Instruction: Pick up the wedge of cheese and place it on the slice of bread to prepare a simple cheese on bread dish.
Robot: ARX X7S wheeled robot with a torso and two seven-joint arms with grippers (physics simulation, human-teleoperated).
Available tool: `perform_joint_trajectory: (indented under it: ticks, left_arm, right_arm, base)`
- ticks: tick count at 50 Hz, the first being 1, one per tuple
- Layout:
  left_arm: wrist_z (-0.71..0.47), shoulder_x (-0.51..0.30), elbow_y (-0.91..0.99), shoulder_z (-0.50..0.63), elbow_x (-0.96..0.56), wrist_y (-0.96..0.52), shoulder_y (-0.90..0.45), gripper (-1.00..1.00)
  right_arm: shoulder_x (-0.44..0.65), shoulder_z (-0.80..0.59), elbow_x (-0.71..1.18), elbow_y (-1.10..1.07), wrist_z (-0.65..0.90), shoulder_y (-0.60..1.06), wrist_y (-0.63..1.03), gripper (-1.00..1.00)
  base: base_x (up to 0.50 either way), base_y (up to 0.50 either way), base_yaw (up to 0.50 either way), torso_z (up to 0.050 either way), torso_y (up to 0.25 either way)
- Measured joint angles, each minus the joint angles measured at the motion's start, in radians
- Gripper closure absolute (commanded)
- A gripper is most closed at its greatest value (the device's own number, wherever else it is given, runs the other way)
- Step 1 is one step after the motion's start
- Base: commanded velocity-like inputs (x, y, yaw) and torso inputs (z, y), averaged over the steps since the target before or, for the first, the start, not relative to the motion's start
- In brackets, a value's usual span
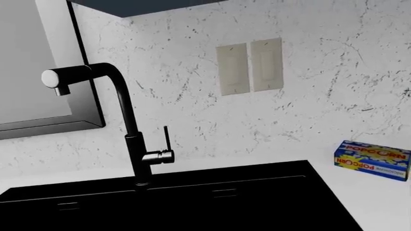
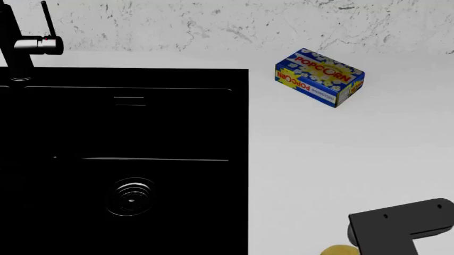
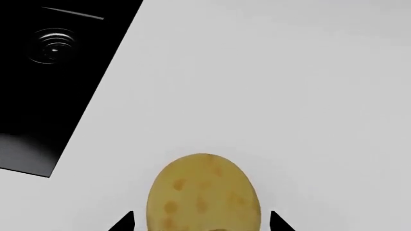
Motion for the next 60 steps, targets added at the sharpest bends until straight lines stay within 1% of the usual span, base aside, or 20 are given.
perform_joint_trajectory:
  ticks: [23, 24, 36, 43, 51, 60]
  left_arm:
    - [0.007, -0.001, -0.002, 0.011, 0.004, 0.006, -0.006, -1.0]
    - [0.006, -0.002, -0.002, 0.011, 0.004, 0.006, -0.006, -1.0]
    - [0.005, -0.003, 0.001, 0.017, 0.007, 0.01, -0.01, -1.0]
    - [0.005, -0.004, 0.001, 0.02, 0.006, 0.012, -0.012, -1.0]
    - [0.007, -0.004, 0.001, 0.023, 0.007, 0.014, -0.014, -1.0]
    - [0.01, -0.005, 0.002, 0.027, 0.009, 0.016, -0.015, -1.0]
  right_arm:
    - [0.004, -0.004, -0.031, -0.002, -0.017, -0.037, -0.016, -1.0]
    - [0.005, -0.003, -0.032, -0.002, -0.018, -0.039, -0.017, 1.0]
    - [0.01, 0.0, -0.045, -0.005, -0.023, -0.051, -0.036, 1.0]
    - [0.027, 0.01, -0.013, -0.022, -0.007, -0.035, -0.045, 1.0]
    - [0.088, 0.052, 0.106, -0.058, 0.044, 0.067, -0.052, 1.0]
    - [0.176, 0.111, 0.248, -0.076, 0.094, 0.227, -0.043, 1.0]
  base:
    - [0.0, 0.0, 0.0, 0.0, 0.0]
    - [0.0, 0.0, 0.0, 0.0, 0.0]
    - [0.0, 0.0, 0.0, 0.0, 0.0]
    - [0.0, 0.0, 0.0, 0.0, 0.0]
    - [0.0, 0.0, 0.0, 0.0, 0.0]
    - [0.0, 0.0, 0.0, 0.0, 0.0]
